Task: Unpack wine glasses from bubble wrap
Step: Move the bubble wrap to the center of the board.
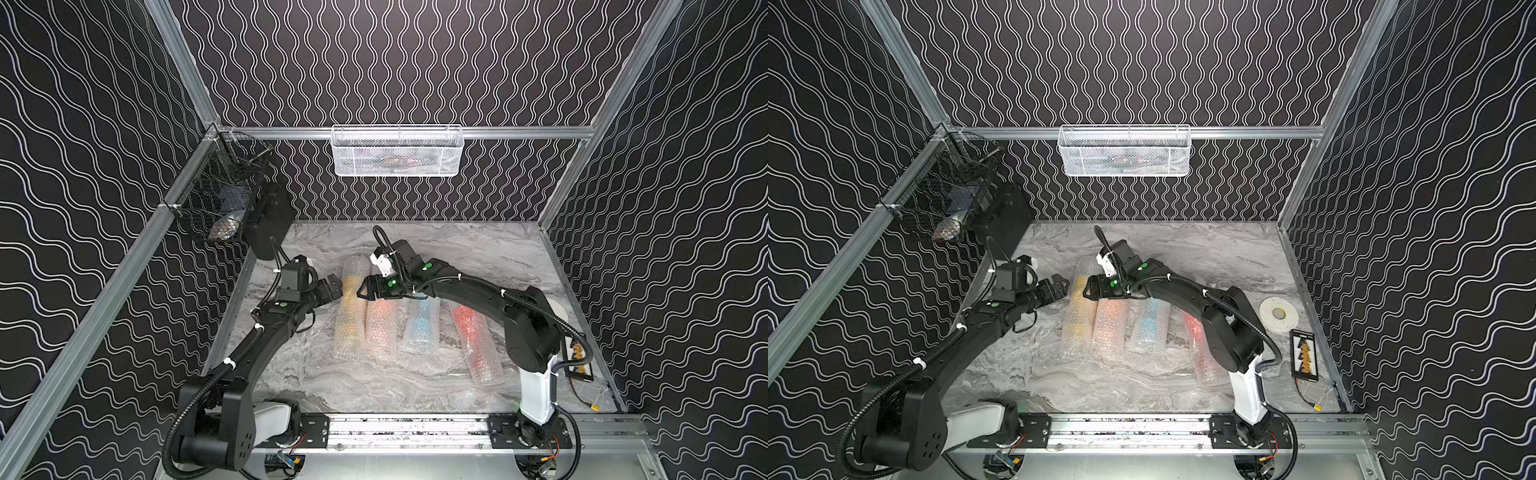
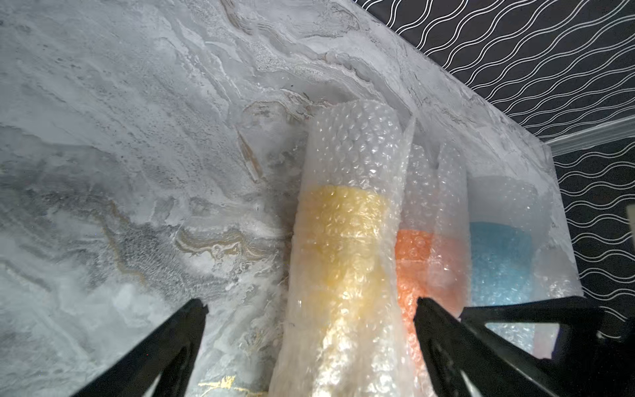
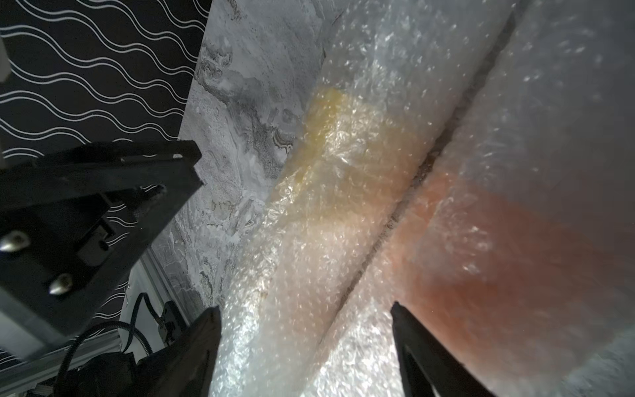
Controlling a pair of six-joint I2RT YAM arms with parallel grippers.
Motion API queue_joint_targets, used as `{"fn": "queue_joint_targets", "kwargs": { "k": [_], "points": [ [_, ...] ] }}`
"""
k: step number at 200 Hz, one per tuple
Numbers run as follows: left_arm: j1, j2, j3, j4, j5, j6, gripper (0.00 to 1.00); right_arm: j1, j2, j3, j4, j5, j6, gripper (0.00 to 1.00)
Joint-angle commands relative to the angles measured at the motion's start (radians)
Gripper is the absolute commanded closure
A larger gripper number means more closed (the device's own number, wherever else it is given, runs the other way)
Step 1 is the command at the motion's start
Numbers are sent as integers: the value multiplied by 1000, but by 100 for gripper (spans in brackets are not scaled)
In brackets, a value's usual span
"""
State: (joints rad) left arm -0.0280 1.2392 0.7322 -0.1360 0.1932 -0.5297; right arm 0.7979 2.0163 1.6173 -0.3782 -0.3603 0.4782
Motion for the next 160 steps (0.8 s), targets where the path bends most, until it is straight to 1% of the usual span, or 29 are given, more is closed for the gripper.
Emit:
{"fn": "queue_joint_targets", "kwargs": {
  "k": [1,27,36,66,82,97,115,129,137,160],
  "points": [
    [16,11,-5,9,47,-39,2,9,47,30,-50,-17,14,20],
    [25,17,-16,30,62,-49,2,18,81,29,-7,-36,46,21],
    [25,23,-19,42,74,-52,2,20,95,41,-21,-18,42,22],
    [25,55,-18,55,101,-55,2,14,97,34,-59,72,15,22],
    [24,76,-26,90,156,-54,3,1,87,16,-81,114,4,20],
    [24,103,-25,118,206,-58,4,-31,69,-22,-83,100,10,19],
    [25,135,-19,130,225,-62,5,-91,29,-88,-54,55,16,19],
    [25,157,-14,138,228,-65,6,-128,13,-120,-62,54,3,19],
    [25,169,-13,150,237,-71,7,-144,-27,-133,-74,55,-10,19],
    [24,207,-10,193,265,-94,10,-183,-62,-157,-111,63,-43,18]
  ]
}}
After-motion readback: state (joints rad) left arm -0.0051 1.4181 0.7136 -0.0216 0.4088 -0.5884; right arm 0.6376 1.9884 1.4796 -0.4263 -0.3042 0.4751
